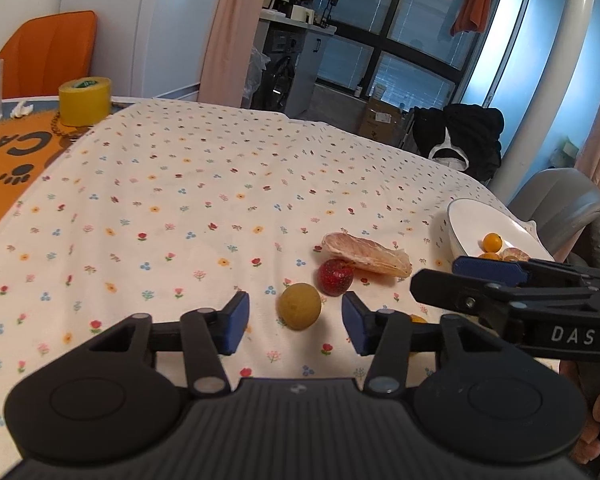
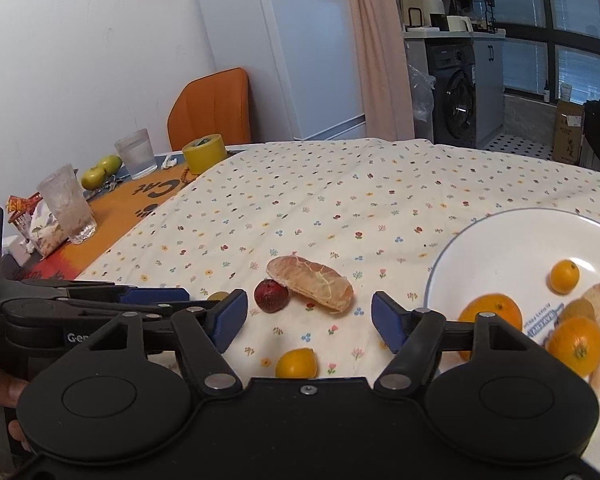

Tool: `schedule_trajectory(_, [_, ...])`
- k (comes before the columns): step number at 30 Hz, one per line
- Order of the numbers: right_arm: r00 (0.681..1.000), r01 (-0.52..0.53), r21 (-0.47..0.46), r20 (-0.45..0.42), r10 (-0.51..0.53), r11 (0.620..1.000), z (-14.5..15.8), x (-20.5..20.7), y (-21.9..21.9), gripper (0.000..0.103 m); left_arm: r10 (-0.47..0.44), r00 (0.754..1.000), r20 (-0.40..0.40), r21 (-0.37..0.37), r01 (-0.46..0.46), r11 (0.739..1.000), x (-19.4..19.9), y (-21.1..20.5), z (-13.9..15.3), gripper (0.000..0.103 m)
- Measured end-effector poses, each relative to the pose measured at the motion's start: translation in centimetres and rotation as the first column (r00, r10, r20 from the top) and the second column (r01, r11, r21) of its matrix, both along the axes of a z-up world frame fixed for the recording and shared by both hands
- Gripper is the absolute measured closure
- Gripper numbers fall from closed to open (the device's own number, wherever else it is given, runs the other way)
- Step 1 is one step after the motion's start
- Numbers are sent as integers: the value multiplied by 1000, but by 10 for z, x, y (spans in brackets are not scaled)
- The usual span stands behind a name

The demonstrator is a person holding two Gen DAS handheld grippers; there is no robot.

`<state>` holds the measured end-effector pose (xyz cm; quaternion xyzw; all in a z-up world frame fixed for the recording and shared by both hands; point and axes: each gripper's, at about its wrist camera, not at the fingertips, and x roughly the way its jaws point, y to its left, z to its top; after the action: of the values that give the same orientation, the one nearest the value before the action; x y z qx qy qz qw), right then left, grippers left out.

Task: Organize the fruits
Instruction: 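Move both grippers back to the fruit cluster toward the pomelo piece and brown fruit, then close the right gripper on the pomelo piece while the left gripper grasps the brown fruit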

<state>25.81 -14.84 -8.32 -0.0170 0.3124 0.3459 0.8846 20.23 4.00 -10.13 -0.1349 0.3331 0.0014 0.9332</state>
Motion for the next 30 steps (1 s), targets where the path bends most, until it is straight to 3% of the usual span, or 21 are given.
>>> schedule_trajectory(5, [1000,-16,-8,2,16,1000,-3,8,7,47,-15,1000,-13,-11,15,1000,9,0,-6,65])
schedule_trajectory(13, [999,-33,-70,29,35,997,-10,17,18,48,-22,1000,-14,-6,21,1000,18,2,-8,70])
schedule_trajectory(18, [998,-40,-108,36,44,993,-14,22,26,48,-41,999,-14,-22,41,999,21,5,-8,80])
schedule_trajectory(30, [997,-58,-159,38,65,986,-21,33,45,50,-13,1000,2,-21,14,1000,21,17,0,80])
